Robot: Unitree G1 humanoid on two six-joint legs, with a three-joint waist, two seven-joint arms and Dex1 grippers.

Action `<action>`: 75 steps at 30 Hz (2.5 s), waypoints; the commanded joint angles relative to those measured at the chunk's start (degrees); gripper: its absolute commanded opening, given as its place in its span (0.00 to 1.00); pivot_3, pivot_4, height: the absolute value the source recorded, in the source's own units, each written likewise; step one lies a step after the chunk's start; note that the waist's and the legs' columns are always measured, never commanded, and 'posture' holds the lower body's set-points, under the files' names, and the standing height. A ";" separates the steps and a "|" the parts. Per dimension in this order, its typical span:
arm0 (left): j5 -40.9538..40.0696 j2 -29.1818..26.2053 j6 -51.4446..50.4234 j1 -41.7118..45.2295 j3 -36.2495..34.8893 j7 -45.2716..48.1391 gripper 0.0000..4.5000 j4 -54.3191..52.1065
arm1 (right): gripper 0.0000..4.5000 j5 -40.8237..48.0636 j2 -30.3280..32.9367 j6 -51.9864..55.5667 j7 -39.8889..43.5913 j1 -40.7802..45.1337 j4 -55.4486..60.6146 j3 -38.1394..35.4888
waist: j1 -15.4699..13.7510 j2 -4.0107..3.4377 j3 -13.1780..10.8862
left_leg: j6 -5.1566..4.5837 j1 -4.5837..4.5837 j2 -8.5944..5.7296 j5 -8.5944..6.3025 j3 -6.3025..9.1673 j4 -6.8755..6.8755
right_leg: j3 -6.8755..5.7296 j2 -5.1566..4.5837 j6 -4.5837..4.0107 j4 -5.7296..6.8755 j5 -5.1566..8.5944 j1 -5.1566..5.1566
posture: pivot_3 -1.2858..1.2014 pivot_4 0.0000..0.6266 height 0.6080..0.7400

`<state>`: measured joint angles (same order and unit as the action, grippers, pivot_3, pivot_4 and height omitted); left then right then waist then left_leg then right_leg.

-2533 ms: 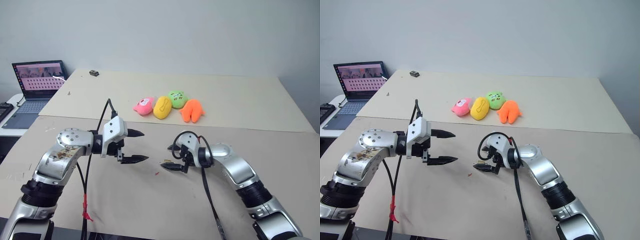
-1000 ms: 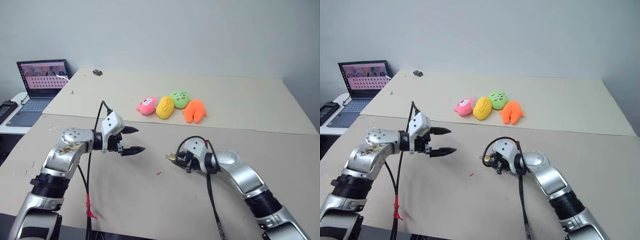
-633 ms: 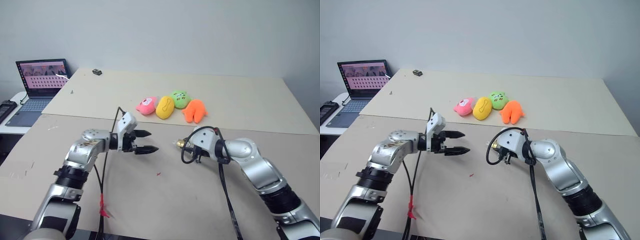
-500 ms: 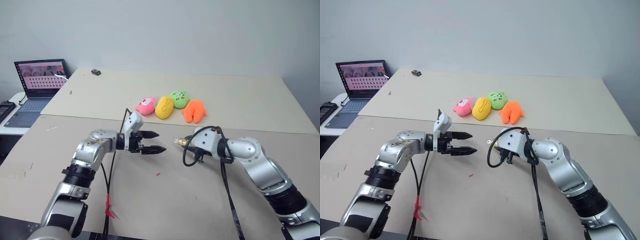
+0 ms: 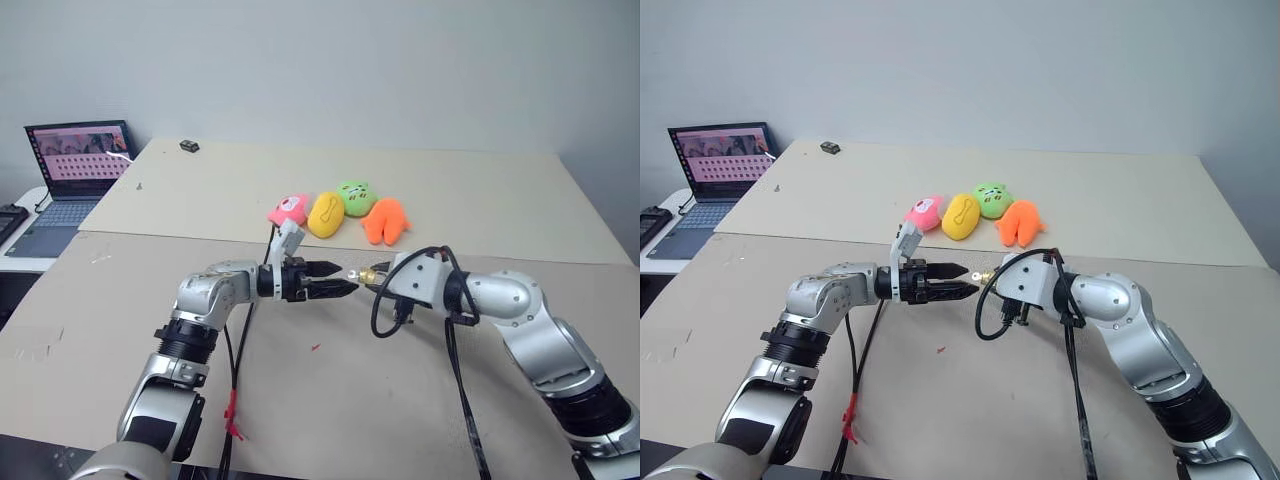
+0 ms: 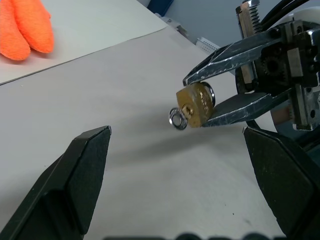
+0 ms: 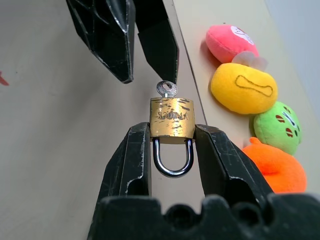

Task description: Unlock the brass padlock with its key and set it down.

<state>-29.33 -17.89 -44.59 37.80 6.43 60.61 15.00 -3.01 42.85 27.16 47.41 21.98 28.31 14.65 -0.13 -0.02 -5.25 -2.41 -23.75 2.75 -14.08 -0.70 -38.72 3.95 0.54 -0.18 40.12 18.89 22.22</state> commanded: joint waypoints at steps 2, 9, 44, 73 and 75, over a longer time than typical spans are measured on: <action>-1.20 0.81 -0.29 2.03 -2.43 -0.90 0.76 1.53 | 0.20 1.45 0.35 2.22 0.61 1.74 4.08 -2.49 | -0.01 0.00 0.00 | 0.00 -0.01 0.00 0.00 0.01 0.01 | 0.00 0.00 0.00 -0.01 0.00 0.00 | 0.52 0.24 0.32; -1.64 1.37 -0.49 2.29 -3.59 -1.61 0.33 1.94 | 0.20 1.98 0.75 3.50 1.04 1.77 4.93 -2.43 | -0.04 0.00 0.00 | 0.00 -0.02 -0.01 0.00 0.02 0.00 | 0.00 -0.02 0.00 -0.02 0.00 0.00 | 0.52 0.24 0.32; -10.24 -2.72 -9.61 1.87 -12.99 -0.12 0.33 5.33 | 0.20 2.60 5.06 -4.32 2.26 0.23 -1.99 -6.73 | 0.10 -0.01 0.00 | 0.01 0.01 0.00 0.00 0.00 0.00 | -0.01 -0.02 0.00 -0.02 0.00 0.00 | 0.52 0.24 0.32; -21.13 4.72 -25.29 0.07 -14.01 -6.24 0.33 3.85 | 0.20 2.67 0.51 -4.39 1.53 -0.59 3.10 -3.81 | 0.20 -0.06 0.04 | 0.21 -0.01 -0.06 0.12 0.45 0.03 | 0.02 -0.09 0.00 -0.03 0.00 -0.07 | 0.52 0.24 0.32; -20.49 4.42 -24.05 0.08 -13.29 -5.63 0.33 3.84 | 0.20 2.60 0.62 -4.48 1.53 -0.55 2.98 -3.90 | 0.13 -0.06 0.03 | 0.21 -0.01 -0.07 0.12 0.46 0.04 | 0.01 -0.09 0.00 -0.03 0.00 -0.07 | 0.52 0.24 0.32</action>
<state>-50.06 -13.11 -69.96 36.71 -7.20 53.73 19.57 0.00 43.48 22.97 49.60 19.81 29.57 11.82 0.00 -0.08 -5.21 -2.21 -23.75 2.68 -13.97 -0.24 -38.68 3.96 0.45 -0.19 40.09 18.89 22.14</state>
